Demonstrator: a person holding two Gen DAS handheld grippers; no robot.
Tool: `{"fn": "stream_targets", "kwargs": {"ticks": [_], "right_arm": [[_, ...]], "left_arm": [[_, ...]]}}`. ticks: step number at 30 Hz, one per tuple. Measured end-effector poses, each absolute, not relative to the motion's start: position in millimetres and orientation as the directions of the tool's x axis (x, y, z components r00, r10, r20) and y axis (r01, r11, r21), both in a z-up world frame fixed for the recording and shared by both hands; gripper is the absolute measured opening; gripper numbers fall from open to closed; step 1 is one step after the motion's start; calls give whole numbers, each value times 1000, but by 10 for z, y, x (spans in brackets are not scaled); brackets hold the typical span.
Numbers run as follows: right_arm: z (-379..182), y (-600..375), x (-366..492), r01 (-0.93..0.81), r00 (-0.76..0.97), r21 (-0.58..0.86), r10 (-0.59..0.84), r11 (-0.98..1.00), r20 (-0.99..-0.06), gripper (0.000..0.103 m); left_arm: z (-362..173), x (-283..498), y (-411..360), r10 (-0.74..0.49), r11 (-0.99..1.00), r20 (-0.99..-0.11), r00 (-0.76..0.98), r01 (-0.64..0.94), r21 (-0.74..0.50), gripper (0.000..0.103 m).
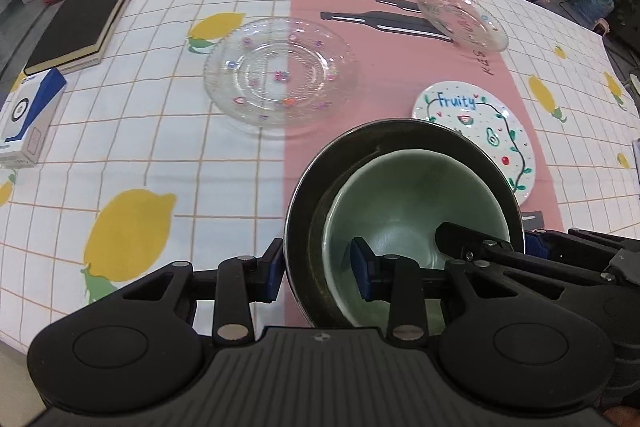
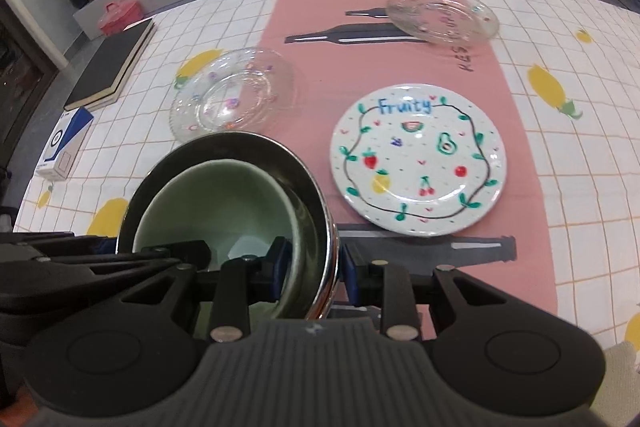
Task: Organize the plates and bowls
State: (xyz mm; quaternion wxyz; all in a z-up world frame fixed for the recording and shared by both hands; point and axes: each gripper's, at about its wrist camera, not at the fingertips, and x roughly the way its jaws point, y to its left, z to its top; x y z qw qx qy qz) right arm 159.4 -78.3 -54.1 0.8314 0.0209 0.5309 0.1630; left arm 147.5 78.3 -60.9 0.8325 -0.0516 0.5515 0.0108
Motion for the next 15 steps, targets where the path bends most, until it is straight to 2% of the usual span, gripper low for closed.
{"fn": "stream_targets", "kwargs": {"ticks": [3,4,5,7,10,15], "right_arm": [[-509,-802,1596,-281,373,217,314,935,-873,35],[-468,-823,1586,-294,384,211,317,932,-867,45],[-415,-875,1577,-298,401,203,315,933,-860,60],[-276,-1056,1576,-288,447,229,342,930,-826,77],[-69,-1373,1648,-263,496,295,391,919,-775,78],[3,-1887,1852,-170,579,363,391,916,-715,77]], "left_arm": [[-549,1457,781,-12,996,-906,424,-78,-50,41],[-510,1444,779,5,996,-898,440,-84,-36,45],[-460,1427,773,25,996,-889,458,-92,-19,49],[-343,1396,764,68,994,-861,505,-109,14,70],[-182,1368,763,83,993,-831,550,-119,21,72],[-45,1469,701,94,992,-824,559,-119,32,72]]}}
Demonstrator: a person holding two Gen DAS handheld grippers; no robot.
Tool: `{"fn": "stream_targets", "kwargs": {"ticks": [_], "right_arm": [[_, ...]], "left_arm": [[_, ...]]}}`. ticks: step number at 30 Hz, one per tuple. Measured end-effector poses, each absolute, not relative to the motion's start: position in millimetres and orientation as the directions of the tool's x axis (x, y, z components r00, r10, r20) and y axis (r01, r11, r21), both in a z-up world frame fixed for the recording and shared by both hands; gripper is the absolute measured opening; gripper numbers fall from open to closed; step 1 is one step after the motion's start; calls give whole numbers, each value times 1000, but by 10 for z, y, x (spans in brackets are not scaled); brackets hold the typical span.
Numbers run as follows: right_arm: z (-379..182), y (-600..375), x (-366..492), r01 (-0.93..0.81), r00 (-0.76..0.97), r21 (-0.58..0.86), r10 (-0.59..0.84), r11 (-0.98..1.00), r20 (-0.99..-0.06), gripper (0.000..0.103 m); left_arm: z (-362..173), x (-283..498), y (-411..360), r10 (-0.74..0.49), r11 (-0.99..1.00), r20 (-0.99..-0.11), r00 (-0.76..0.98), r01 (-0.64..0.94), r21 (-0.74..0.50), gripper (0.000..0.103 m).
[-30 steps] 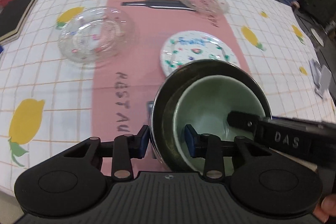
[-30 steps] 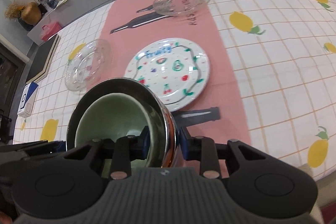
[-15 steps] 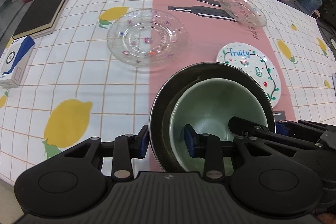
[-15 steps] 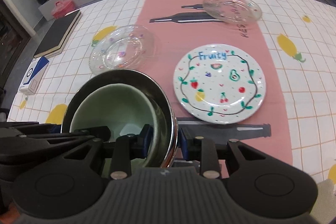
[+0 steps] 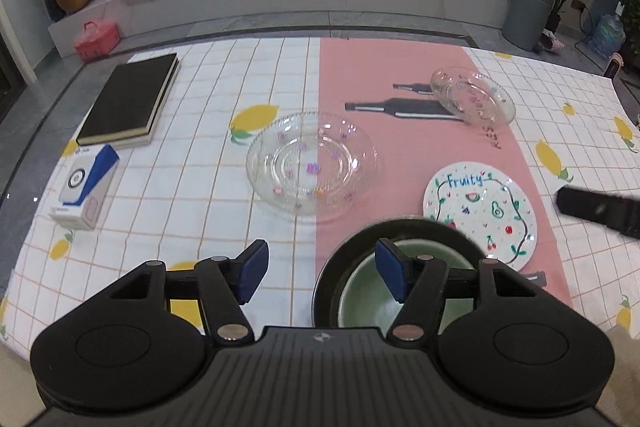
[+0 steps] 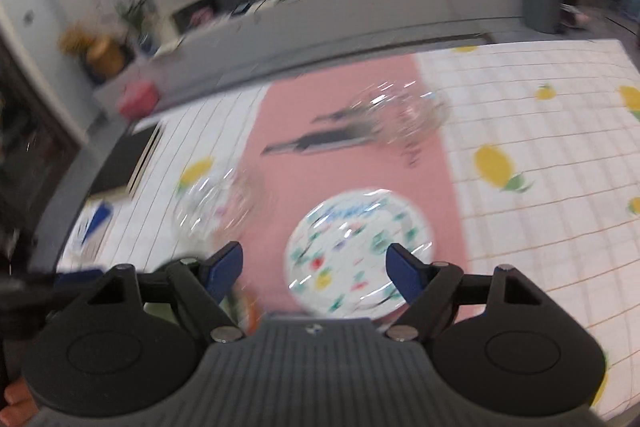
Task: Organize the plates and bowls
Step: 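Move both tools to the Fruity plate and close them on its rim, then lift the Fruity plate with both tools and carry it toward the bowl stack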
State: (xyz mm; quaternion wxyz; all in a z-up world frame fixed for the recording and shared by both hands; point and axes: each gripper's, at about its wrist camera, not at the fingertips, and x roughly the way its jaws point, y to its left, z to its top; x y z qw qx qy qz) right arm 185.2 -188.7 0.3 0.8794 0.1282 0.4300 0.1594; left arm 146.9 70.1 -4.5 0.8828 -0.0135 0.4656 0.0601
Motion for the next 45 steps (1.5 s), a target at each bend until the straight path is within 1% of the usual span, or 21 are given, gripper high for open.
{"fn": "stream_targets", "kwargs": {"ticks": [3,5,6,7,9,10,12,14,15,17,19,22,29,30,31,36,38,39,40,42,45], "right_arm": [[-225,-2189,1949,-101,567,477,444,873,-694,72],[-421,-2331,2029,-48,557,536,468,843,-686,65],[-512,-2373,2062,-25,557,552,470,834,-685,61],[-596,-2408,2105,-6,554,560,469,829,-688,53],[-736,-2464,2173,23,555,574,467,819,-689,51],[-803,-2497,2197,32,560,584,470,811,-683,48],[-951,-2574,2256,73,547,607,477,791,-688,41],[-1111,-2649,2318,127,516,639,500,758,-695,25],[-1179,-2679,2344,151,505,649,506,746,-699,23],[-1259,-2722,2383,180,497,654,506,735,-705,22],[-1292,-2755,2404,185,498,673,522,717,-693,22],[-1308,-2789,2421,186,504,687,532,703,-681,20],[-1403,-2839,2473,206,486,715,565,668,-667,19],[-1401,-2832,2475,201,484,716,568,668,-666,19],[-1407,-2827,2479,197,480,718,573,667,-664,19],[-1439,-2816,2494,196,465,734,597,650,-653,18],[-1447,-2818,2491,202,457,737,603,646,-654,14],[-1454,-2809,2493,204,449,733,603,649,-659,10],[-1463,-2796,2492,201,442,729,604,654,-664,4],[-1436,-2776,2485,189,447,720,595,667,-668,4],[-1423,-2762,2484,180,453,713,586,678,-672,3]], "left_arm": [[-3,1575,638,90,993,-827,555,-115,32,72],[-4,1675,564,68,996,-831,553,-87,23,72],[-24,1755,516,59,997,-837,543,-67,27,72],[-42,1841,452,47,999,-845,533,-34,34,72],[-92,1999,309,15,998,-863,506,49,46,72],[-126,2093,239,8,995,-880,474,86,55,72],[-182,2233,115,8,990,-903,429,124,67,72],[-214,2337,1,-10,984,-908,419,166,65,72],[-232,2401,-47,-25,979,-910,413,193,60,72],[-292,2523,-120,-55,972,-919,392,232,41,70],[-382,2664,-179,-77,962,-937,340,274,20,58],[-548,2875,-206,-97,959,-957,273,283,-16,49],[-861,3154,-125,-93,973,-981,172,227,-53,42],[-899,3184,-108,-99,973,-983,156,221,-64,39],[-931,3213,-90,-114,973,-984,140,216,-82,34],[-1017,3346,28,-195,972,-975,104,155,-177,31],[-1069,3390,71,-198,974,-976,88,133,-186,26],[-1095,3405,85,-195,975,-977,81,126,-184,21],[-1119,3413,100,-206,973,-976,74,119,-196,18],[-1134,3412,123,-219,973,-973,68,90,-213,18],[-1123,3396,75,-196,977,-978,76,101,-188,18]]}}
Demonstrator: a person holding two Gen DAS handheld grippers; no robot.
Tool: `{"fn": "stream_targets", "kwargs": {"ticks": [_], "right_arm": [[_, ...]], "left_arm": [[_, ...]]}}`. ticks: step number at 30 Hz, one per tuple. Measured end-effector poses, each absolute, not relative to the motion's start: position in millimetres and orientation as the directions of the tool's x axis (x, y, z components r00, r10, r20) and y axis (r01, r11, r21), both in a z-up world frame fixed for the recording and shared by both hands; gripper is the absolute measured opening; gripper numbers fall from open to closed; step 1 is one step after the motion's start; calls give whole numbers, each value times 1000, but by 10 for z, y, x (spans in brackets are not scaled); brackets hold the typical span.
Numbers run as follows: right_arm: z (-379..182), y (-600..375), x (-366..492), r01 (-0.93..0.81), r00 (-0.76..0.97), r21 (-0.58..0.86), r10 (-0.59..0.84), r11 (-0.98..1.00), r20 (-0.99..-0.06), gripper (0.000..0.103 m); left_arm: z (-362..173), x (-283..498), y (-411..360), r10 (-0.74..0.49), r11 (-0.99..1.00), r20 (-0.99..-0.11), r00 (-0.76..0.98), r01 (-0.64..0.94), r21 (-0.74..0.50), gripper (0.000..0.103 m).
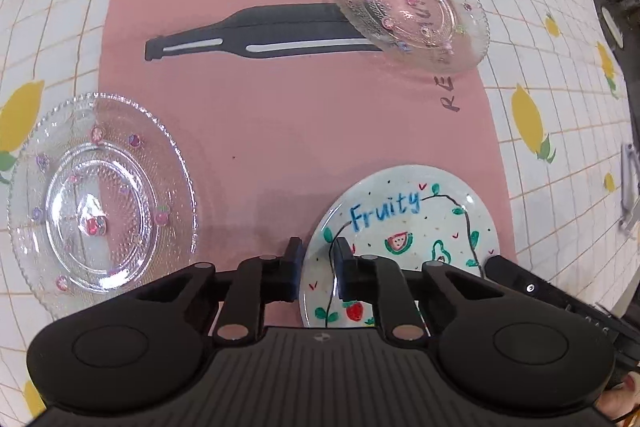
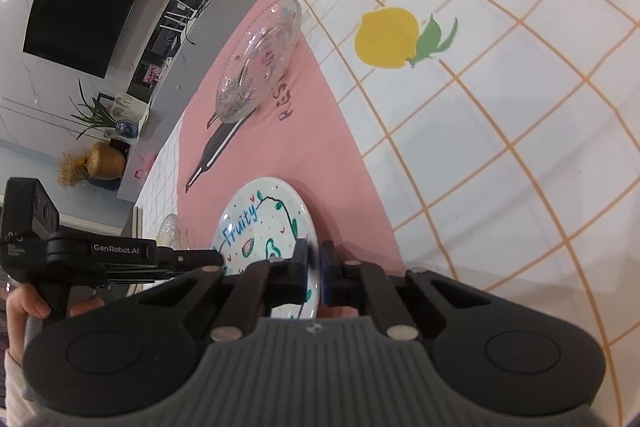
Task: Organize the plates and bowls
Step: 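Lift the Fruity plate with both tools and carry it toward the bowl stack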
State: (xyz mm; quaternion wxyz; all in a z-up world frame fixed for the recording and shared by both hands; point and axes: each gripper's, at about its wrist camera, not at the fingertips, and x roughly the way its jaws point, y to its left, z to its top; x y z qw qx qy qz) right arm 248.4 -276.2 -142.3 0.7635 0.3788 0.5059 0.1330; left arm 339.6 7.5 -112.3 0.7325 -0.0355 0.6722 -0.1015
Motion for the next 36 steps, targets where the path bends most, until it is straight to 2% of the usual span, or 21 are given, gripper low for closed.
{"fn": "stream_targets", "kwargs": {"ticks": [11,17,23,24,25,27,30,32,36], "right_arm": [[-1193,-2905,2351,181,436,675,556,715,-707,3],[-1108,-3099,2219,170,427,683,572,710,-701,3],[-1037,-3089,2106,77,376,585,520,808,-767,3],[-1035,-3082,2092,64,370,575,516,815,-773,3],[-1040,-3079,2085,53,359,575,521,817,-774,3],[-1060,-3041,2084,27,334,579,539,815,-773,3],[-1067,-2901,2089,-28,307,522,505,852,-807,4],[-1093,-2846,2086,-43,298,473,463,880,-835,5],[-1131,-2911,2095,-32,298,484,470,875,-831,3]], "left_arm": [[-1180,3242,-72,-201,977,-979,23,72,-199,18],[-1136,3012,-264,-207,966,-978,-6,156,-205,17],[-1129,2871,-446,-201,959,-979,-36,197,-204,17],[-1107,2842,-487,-190,958,-981,-31,214,-193,16],[-1080,2823,-514,-215,950,-976,-40,224,-219,4],[-1042,2794,-560,-311,923,-944,-107,204,-327,3],[-918,2727,-798,-230,924,-972,-54,300,-236,3],[-912,2722,-878,-221,923,-974,-57,310,-227,3],[-925,2720,-949,-158,932,-987,0,330,-150,3]]}}
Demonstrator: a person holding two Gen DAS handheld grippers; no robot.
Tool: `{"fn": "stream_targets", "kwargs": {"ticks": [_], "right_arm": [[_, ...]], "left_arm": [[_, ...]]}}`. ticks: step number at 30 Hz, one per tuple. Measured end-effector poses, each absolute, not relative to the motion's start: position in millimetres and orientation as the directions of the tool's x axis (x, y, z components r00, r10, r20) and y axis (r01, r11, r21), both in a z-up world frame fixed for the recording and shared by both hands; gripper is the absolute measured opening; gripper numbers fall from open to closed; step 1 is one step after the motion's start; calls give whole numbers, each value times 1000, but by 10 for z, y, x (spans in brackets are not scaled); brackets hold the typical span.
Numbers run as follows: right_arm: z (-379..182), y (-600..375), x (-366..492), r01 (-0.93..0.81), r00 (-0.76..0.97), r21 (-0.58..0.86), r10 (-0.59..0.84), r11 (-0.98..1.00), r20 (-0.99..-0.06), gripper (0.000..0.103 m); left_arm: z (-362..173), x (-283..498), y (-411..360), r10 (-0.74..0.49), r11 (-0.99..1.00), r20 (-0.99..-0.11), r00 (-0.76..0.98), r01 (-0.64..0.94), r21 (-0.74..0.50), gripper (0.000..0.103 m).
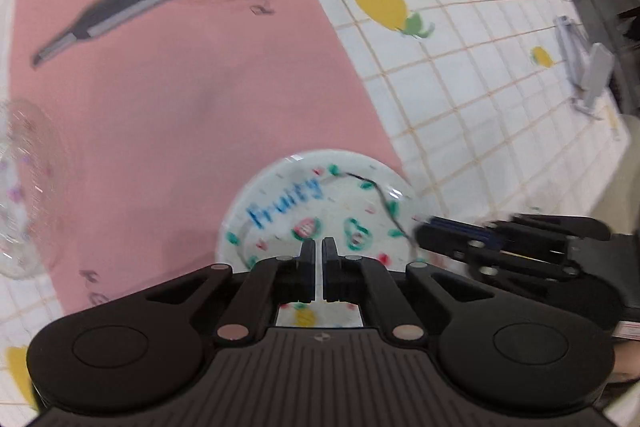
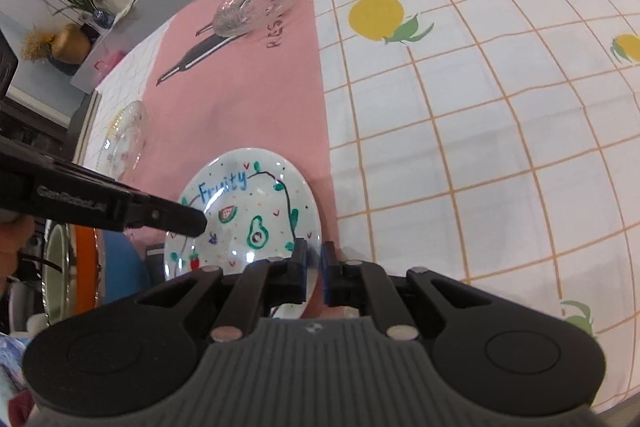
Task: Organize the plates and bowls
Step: 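Lift the Fruity plate with both tools and carry it toward the bowl stack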
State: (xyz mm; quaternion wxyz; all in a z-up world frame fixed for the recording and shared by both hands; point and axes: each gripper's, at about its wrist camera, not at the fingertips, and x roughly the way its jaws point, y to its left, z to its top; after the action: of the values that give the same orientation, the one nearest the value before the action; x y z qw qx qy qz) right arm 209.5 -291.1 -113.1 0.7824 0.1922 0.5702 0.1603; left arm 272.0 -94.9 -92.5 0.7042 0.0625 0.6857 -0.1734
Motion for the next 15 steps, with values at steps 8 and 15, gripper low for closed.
{"fn": "stream_targets", "kwargs": {"ticks": [8,15], "right_arm": [[-1104,-2877,2115,-49,301,467,459,883,-836,4],[-1043,-2822,2150,-84,324,399,404,913,-855,8]], "left_arm": [[-872,2785,-735,18,936,-996,91,349,49,10],[-1081,2807,-668,22,939,-999,49,341,37,37]]}}
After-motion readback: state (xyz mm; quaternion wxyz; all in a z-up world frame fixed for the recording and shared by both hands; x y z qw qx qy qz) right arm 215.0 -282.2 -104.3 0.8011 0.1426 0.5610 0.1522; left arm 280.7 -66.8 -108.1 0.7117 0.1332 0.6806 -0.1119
